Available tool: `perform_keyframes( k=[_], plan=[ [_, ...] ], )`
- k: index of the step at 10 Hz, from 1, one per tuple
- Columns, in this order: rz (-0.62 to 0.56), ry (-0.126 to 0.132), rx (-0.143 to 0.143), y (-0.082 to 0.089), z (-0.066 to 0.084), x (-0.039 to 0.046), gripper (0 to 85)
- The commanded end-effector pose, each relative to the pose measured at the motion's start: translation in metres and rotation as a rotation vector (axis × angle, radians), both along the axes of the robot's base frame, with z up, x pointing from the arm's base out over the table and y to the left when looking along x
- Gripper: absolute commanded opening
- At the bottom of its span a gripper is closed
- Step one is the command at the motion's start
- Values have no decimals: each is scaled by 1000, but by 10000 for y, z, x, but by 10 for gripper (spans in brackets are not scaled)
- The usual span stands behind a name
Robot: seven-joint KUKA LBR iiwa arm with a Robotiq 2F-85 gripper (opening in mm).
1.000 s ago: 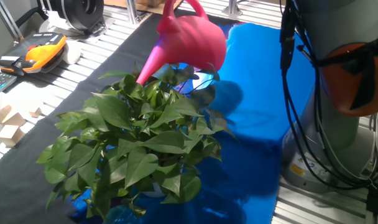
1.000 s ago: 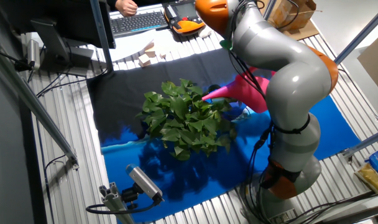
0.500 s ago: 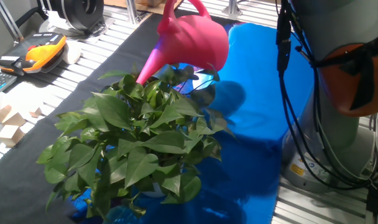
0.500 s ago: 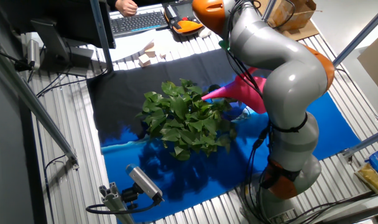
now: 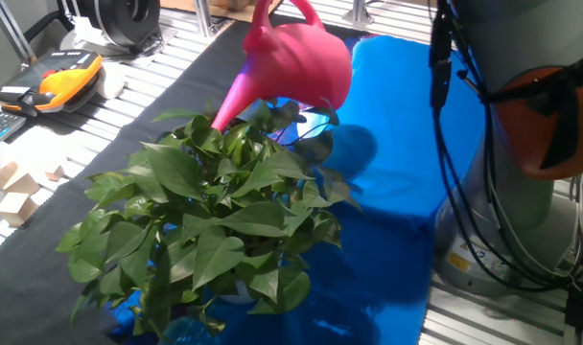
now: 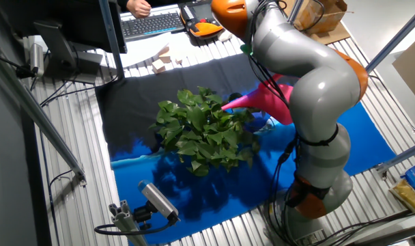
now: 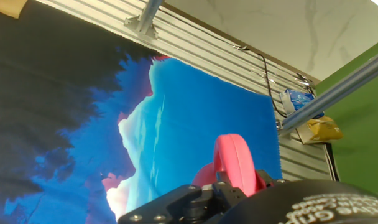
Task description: Water the plant
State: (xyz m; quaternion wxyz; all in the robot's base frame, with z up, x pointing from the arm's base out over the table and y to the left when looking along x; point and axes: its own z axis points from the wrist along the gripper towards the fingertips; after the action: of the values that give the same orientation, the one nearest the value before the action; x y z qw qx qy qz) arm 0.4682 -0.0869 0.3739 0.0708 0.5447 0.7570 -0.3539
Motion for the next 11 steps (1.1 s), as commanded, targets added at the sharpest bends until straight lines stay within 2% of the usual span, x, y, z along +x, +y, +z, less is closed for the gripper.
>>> perform_keyframes(
  k=[1,2,4,7,8,9,11],
  plan=[
    [58,-39,71,-14,-13,15,0],
    [109,-56,124,-43,-33,25,0],
    [186,-76,211,-62,-60,63,0],
    [312,-91,337,-120,-139,155,0],
    [350,-92,364,-131,-178,200,0],
    [393,-86,379,-125,-213,247,0],
    [399,-80,383,-72,-293,341,0]
  ],
)
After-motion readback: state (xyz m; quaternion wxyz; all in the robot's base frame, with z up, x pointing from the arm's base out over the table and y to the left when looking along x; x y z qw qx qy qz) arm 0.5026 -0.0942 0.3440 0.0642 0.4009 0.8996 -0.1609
